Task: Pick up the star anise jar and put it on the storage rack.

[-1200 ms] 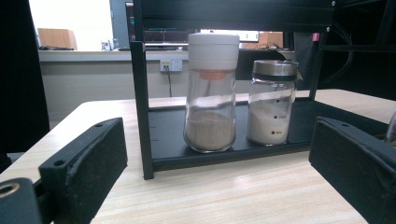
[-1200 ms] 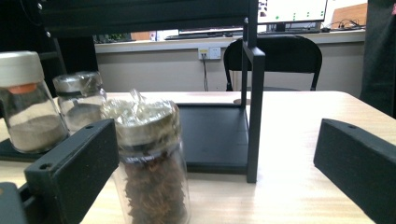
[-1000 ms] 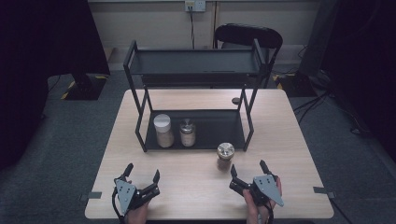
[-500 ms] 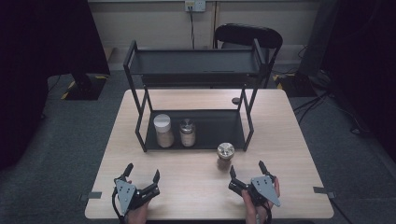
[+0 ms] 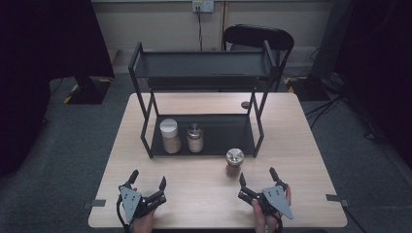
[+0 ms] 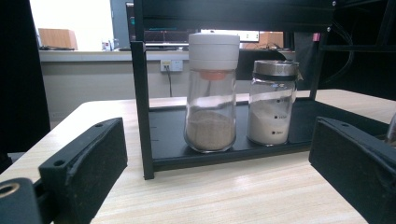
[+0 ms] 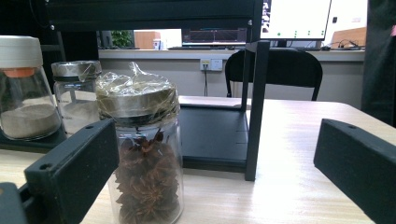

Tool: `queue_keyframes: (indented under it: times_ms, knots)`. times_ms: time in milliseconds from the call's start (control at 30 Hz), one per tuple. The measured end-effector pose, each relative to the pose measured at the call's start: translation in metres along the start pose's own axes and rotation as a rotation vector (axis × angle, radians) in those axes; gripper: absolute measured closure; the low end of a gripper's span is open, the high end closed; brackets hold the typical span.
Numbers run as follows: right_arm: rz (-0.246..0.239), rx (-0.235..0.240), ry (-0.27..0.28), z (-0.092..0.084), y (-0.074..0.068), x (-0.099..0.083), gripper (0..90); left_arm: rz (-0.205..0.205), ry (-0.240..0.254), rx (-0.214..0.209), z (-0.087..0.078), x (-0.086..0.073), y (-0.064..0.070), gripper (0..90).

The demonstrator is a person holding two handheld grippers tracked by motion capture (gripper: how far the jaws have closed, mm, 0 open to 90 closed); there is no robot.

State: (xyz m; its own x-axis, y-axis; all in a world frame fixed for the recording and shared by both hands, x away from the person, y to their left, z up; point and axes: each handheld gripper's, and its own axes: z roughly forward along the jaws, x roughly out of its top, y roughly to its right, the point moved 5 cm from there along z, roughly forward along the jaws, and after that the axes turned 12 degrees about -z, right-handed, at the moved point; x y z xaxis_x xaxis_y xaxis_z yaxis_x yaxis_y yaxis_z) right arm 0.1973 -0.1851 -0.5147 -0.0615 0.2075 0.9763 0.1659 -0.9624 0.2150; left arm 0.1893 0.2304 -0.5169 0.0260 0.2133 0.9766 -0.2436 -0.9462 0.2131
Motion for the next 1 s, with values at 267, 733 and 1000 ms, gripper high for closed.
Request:
queue_keyframes:
  times_ms: [267,733,1000]
  knots:
    - [0.003,0.004,0.003,-0.001,0.0,0.0,0.0,0.0,0.0,0.0,0.0,0.0,0.0,3.6]
    - [0.036,0.024,-0.006,-0.003,0.002,0.008,1.7,0.0,0.0,0.0,0.0,0.0,0.0,3.6]
    - [0.042,0.028,-0.002,-0.004,0.003,0.016,1.7,0.0,0.0,0.0,0.0,0.0,0.0,3.6]
